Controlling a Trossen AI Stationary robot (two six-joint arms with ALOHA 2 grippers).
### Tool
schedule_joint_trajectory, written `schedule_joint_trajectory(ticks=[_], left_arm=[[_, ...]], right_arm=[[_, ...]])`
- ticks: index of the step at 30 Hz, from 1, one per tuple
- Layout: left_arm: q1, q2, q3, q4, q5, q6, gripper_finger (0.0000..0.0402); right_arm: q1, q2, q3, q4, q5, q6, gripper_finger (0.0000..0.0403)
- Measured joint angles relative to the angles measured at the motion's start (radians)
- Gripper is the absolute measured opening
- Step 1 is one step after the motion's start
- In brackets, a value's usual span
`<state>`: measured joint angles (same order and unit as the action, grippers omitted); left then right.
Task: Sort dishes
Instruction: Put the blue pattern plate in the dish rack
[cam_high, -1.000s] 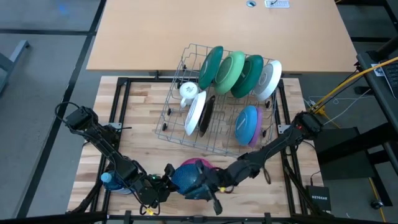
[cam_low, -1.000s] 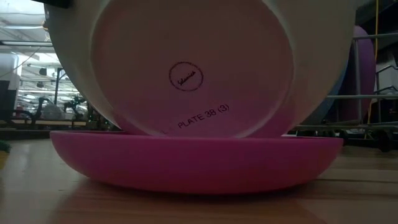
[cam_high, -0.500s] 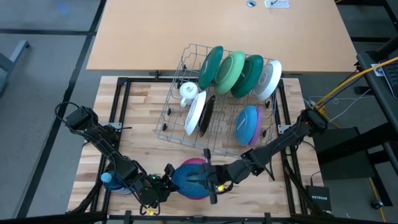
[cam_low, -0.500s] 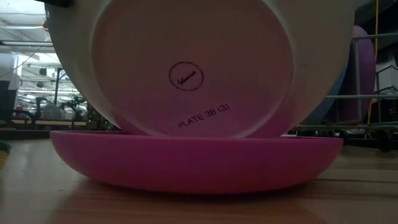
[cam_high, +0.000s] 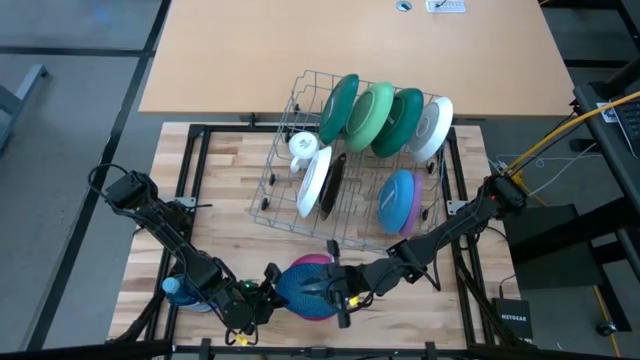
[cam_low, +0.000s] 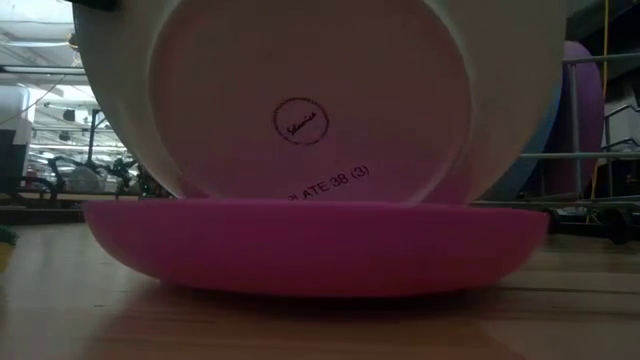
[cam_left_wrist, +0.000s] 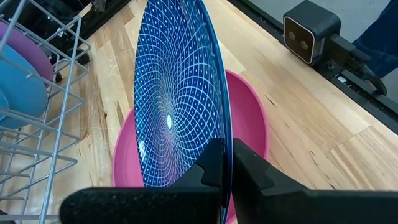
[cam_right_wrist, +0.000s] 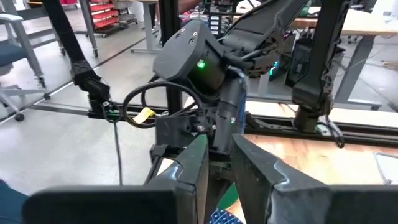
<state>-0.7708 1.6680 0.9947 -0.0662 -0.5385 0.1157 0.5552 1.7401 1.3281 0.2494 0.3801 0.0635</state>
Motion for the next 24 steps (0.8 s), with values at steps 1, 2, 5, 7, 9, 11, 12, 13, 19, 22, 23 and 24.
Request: schedule_joint_trajectory(ticks=[1, 2, 5, 7, 9, 11, 12, 13, 19, 22, 23, 24], left_arm=[[0.0, 0.0, 0.0, 0.0, 0.0, -0.003, 0.0001], [0.0, 0.0, 0.0, 0.0, 0.0, -0.005, 0.0001], [0.0, 0.0, 0.0, 0.0, 0.0, -0.005, 0.0001], [0.0, 0.0, 0.0, 0.0, 0.0, -0.006, 0.0001], [0.0, 0.0, 0.0, 0.0, 0.0, -0.006, 0.0001], [0.0, 0.0, 0.0, 0.0, 0.0, -0.007, 0.0001], [0.0, 0.0, 0.0, 0.0, 0.0, -0.008, 0.0001], [0.0, 0.0, 0.0, 0.002, 0.0, -0.007, 0.0001], [0.001, 0.0, 0.0, 0.09, 0.009, 0.002, 0.0001], [0.002, 0.0, 0.0, 0.103, 0.011, 0.001, 0.0001], [0.002, 0.0, 0.0, 0.1, 0.012, 0.0, 0.0001], [0.001, 0.0, 0.0, 0.098, 0.011, -0.002, 0.0001]], right_arm=[[0.0, 0.0, 0.0, -0.001, -0.007, 0.007, 0.0074], [0.0, 0.0, 0.0, 0.0, -0.007, 0.009, 0.0074], [0.0, 0.0, 0.0, -0.005, -0.007, 0.023, 0.0074], [-0.001, 0.0, 0.0, -0.022, -0.007, 0.048, 0.0074], [-0.001, 0.001, 0.0, -0.024, -0.007, 0.061, 0.0074], [-0.005, 0.007, 0.0, -0.016, -0.007, 0.063, 0.0074], [-0.007, 0.008, 0.0, -0.017, -0.007, 0.063, 0.0074], [-0.008, 0.01, 0.0, -0.02, -0.006, 0.063, 0.0074], [-0.013, 0.013, 0.0, -0.016, 0.136, 0.057, 0.0074], [-0.013, 0.013, 0.0, -0.02, 0.151, 0.072, 0.0074], [-0.013, 0.013, 0.0, -0.02, 0.151, 0.084, 0.0074], [-0.013, 0.013, 0.0, -0.022, 0.151, 0.086, 0.0074]])
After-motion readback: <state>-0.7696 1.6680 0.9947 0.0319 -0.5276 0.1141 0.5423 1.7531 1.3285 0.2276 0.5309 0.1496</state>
